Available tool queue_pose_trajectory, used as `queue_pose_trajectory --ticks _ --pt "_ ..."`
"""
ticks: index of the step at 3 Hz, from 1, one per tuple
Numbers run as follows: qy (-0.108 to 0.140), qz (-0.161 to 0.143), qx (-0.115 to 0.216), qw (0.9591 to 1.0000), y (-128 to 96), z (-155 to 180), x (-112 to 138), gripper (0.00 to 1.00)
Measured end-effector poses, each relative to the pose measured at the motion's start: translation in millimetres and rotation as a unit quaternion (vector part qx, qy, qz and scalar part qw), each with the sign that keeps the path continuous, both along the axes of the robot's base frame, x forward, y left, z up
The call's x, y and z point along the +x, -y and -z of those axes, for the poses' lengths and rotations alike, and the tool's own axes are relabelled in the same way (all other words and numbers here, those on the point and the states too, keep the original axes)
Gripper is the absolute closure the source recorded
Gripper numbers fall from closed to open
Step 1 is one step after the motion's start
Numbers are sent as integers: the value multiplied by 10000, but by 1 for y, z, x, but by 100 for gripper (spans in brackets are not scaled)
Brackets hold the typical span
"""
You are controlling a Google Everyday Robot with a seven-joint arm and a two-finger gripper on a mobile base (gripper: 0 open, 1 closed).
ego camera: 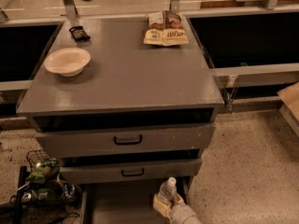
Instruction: Place blue plastic bottle into bottom drawer
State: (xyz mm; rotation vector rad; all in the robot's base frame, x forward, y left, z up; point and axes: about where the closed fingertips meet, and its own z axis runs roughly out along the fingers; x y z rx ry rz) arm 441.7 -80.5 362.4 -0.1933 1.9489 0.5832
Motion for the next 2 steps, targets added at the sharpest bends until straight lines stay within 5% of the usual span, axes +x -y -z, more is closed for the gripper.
queue_pose_trajectory --ticks 2 --pt "2 -690 416 9968 3 8 -8 100"
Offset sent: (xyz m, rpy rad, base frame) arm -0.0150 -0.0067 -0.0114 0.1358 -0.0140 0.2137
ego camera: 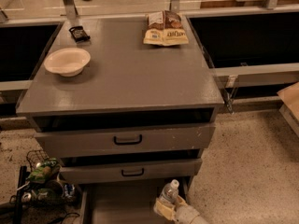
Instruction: Place blue plastic bottle into bottom drawer
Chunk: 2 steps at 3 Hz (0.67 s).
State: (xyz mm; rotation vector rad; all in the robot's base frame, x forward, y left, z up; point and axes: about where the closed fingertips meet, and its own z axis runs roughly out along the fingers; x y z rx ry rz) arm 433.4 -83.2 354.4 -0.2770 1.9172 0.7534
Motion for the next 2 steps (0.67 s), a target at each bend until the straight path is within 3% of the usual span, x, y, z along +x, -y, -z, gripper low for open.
queue_pose_trajectory --ticks 1,2 --pt "-33 -328 204 9992 6 10 -4 100" --pt "31 -581 636 9963 6 20 -9 100"
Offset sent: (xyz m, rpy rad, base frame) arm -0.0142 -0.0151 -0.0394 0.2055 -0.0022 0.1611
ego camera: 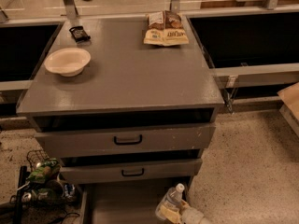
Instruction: Place blue plastic bottle into bottom drawer
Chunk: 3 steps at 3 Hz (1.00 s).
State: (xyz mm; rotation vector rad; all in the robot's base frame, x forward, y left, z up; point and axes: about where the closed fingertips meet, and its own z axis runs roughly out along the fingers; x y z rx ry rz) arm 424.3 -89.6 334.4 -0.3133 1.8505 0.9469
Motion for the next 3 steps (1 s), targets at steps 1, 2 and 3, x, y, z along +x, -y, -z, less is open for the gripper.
queue_pose_trajectory --ticks 1,2,3 --pt "-1 0 -1 10000 0 0 0 100" --pt "104 132 -31 9999 -3 10 1 100" --pt "392 410 54 9984 -14 48 19 100"
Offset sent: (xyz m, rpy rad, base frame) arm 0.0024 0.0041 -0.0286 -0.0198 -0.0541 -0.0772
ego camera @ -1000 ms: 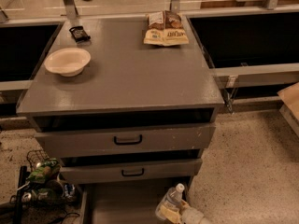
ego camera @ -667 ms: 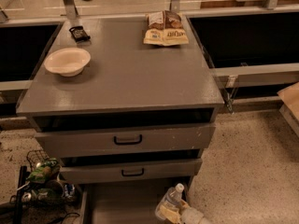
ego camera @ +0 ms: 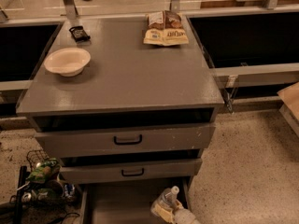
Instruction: Place blue plastic bottle into bottom drawer
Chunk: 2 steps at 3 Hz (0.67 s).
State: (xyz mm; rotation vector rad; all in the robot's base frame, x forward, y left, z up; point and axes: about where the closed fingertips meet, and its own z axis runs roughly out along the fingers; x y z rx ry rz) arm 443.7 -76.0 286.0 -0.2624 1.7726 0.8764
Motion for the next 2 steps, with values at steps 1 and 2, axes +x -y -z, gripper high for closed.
queue_pose_trajectory --ticks 1,2 --pt "0 0 0 10000 0 0 0 100" --pt "-9 141 -154 9998 0 12 2 100"
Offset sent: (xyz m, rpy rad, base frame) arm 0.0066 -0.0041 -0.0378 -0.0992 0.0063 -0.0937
